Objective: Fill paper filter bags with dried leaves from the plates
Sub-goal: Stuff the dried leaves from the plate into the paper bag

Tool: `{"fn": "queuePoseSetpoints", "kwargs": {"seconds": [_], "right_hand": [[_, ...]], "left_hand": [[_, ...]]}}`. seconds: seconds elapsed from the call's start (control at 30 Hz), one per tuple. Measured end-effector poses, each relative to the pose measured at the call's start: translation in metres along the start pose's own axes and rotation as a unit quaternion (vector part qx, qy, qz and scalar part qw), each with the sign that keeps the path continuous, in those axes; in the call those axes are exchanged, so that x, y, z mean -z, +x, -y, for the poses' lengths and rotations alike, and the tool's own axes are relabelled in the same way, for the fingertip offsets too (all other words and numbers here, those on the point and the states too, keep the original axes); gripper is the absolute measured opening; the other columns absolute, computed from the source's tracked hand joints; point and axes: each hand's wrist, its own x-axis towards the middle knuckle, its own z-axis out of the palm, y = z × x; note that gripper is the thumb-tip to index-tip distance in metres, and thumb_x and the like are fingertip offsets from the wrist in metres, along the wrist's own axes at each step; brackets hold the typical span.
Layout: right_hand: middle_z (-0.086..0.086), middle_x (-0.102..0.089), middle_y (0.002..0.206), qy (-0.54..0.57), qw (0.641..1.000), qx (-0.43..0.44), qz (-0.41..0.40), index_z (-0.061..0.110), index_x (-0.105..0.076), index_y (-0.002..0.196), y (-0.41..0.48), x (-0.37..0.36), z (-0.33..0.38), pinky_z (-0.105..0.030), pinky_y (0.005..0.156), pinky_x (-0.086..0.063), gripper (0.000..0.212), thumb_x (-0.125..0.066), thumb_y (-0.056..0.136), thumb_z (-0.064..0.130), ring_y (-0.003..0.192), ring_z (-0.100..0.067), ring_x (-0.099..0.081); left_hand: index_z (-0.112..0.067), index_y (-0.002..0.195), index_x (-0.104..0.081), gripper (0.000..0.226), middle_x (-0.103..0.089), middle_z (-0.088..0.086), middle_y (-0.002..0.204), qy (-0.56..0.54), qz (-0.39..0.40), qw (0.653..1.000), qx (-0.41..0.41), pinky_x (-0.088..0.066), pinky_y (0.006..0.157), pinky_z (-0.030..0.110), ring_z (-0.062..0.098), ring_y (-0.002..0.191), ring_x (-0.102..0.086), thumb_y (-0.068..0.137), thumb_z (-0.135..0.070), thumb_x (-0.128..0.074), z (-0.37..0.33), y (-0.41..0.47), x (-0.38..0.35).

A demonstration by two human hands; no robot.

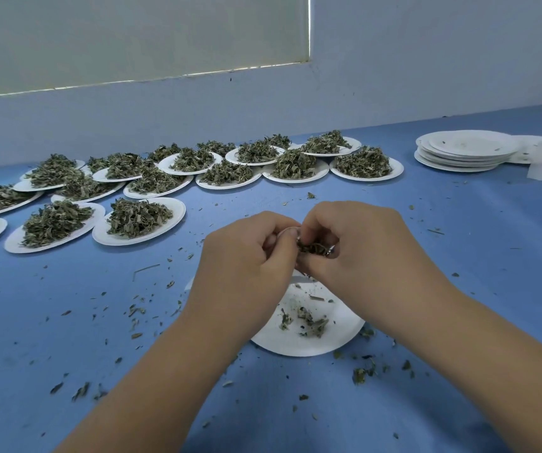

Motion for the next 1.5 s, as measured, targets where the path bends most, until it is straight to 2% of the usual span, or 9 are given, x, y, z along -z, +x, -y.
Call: {"fn": "queuePoseSetpoints", "kwargs": {"seconds": [0.27, 0.5, 0.57, 0.7, 0.87, 0.97, 1.13, 1.33, 1.5], "right_hand": [[0.014, -0.065, 0.081, 0.103, 0.994, -0.007, 0.021, 0.038, -0.069, 0.085, 0.001, 0.007, 0.002, -0.023, 0.072, -0.054, 0.021, -0.08, 0.072, 0.025, 0.074, 0.0, -0.064], [0.009, -0.062, 0.085, 0.041, 0.999, 0.027, 0.02, 0.029, -0.073, 0.087, 0.002, 0.001, 0.003, -0.033, 0.079, -0.051, 0.008, -0.073, 0.08, 0.025, 0.085, -0.008, -0.06], [0.01, -0.065, 0.088, 0.065, 0.997, 0.022, 0.047, 0.031, -0.074, 0.096, 0.002, 0.003, 0.002, -0.031, 0.082, -0.052, 0.016, -0.07, 0.081, 0.026, 0.087, -0.006, -0.062], [0.016, -0.069, 0.085, 0.122, 0.992, 0.004, 0.032, 0.037, -0.069, 0.091, 0.002, 0.005, -0.001, -0.017, 0.075, -0.052, 0.022, -0.071, 0.083, 0.016, 0.077, 0.004, -0.065], [0.009, -0.067, 0.075, 0.073, 0.996, 0.042, -0.016, 0.026, -0.071, 0.078, 0.001, 0.0, 0.001, -0.029, 0.071, -0.053, 0.011, -0.074, 0.08, 0.015, 0.073, -0.006, -0.064], [0.002, -0.065, 0.073, 0.018, 0.995, 0.1, -0.021, 0.018, -0.073, 0.072, 0.001, -0.001, 0.001, -0.038, 0.068, -0.05, 0.01, -0.072, 0.082, 0.016, 0.072, -0.014, -0.06], [0.005, -0.062, 0.076, 0.001, 0.993, 0.111, -0.03, 0.029, -0.077, 0.083, 0.002, 0.0, -0.001, -0.03, 0.071, -0.039, 0.005, -0.073, 0.083, 0.026, 0.08, -0.013, -0.05], [0.007, -0.063, 0.075, 0.047, 0.993, 0.087, 0.061, 0.035, -0.075, 0.087, 0.004, 0.004, -0.006, -0.017, 0.062, -0.038, 0.013, -0.067, 0.087, 0.026, 0.076, -0.005, -0.052], [0.006, -0.065, 0.074, 0.049, 0.99, 0.113, 0.068, 0.038, -0.073, 0.093, 0.005, 0.004, -0.009, -0.02, 0.062, -0.04, 0.018, -0.065, 0.089, 0.022, 0.073, -0.008, -0.055]], "left_hand": [[-0.033, 0.081, -0.071, 0.024, -0.062, -0.024, 0.062, -0.029, -0.023, 0.999, 0.031, -0.038, 0.053, 0.006, -0.005, 0.06, -0.056, 0.09, -0.014, -0.061, 0.001, 0.002, 0.003], [-0.036, 0.08, -0.071, 0.026, -0.064, -0.02, 0.065, -0.03, -0.019, 0.999, 0.035, -0.04, 0.054, 0.008, -0.003, 0.062, -0.057, 0.089, -0.014, -0.06, -0.001, 0.0, 0.002], [-0.033, 0.082, -0.072, 0.024, -0.066, -0.018, 0.067, -0.055, -0.02, 0.997, 0.055, -0.048, 0.059, 0.014, -0.001, 0.064, -0.06, 0.09, -0.014, -0.06, 0.001, 0.002, 0.002], [-0.029, 0.083, -0.074, 0.02, -0.058, -0.015, 0.056, -0.057, -0.035, 0.996, 0.059, -0.039, 0.053, 0.009, 0.0, 0.052, -0.05, 0.09, -0.015, -0.061, 0.001, 0.004, 0.004], [-0.027, 0.085, -0.075, 0.02, -0.061, -0.015, 0.058, -0.097, -0.026, 0.992, 0.072, -0.058, 0.066, 0.042, 0.01, 0.063, -0.062, 0.091, -0.013, -0.061, -0.001, 0.002, 0.003], [-0.029, 0.084, -0.074, 0.02, -0.061, -0.015, 0.059, -0.082, -0.028, 0.994, 0.061, -0.058, 0.064, 0.036, 0.005, 0.06, -0.061, 0.091, -0.014, -0.061, -0.002, 0.002, 0.003], [-0.028, 0.085, -0.074, 0.02, -0.067, -0.007, 0.066, -0.096, -0.026, 0.993, 0.062, -0.058, 0.062, 0.04, 0.013, 0.067, -0.067, 0.091, -0.014, -0.061, -0.001, 0.001, 0.002], [-0.033, 0.083, -0.071, 0.023, -0.063, -0.02, 0.061, -0.072, -0.035, 0.996, 0.048, -0.046, 0.052, 0.011, -0.002, 0.055, -0.057, 0.091, -0.013, -0.061, -0.001, 0.002, 0.003], [-0.033, 0.083, -0.071, 0.023, -0.063, -0.012, 0.061, -0.086, -0.04, 0.994, 0.05, -0.057, 0.058, 0.029, 0.002, 0.052, -0.054, 0.092, -0.014, -0.061, 0.001, 0.002, 0.005]]}}
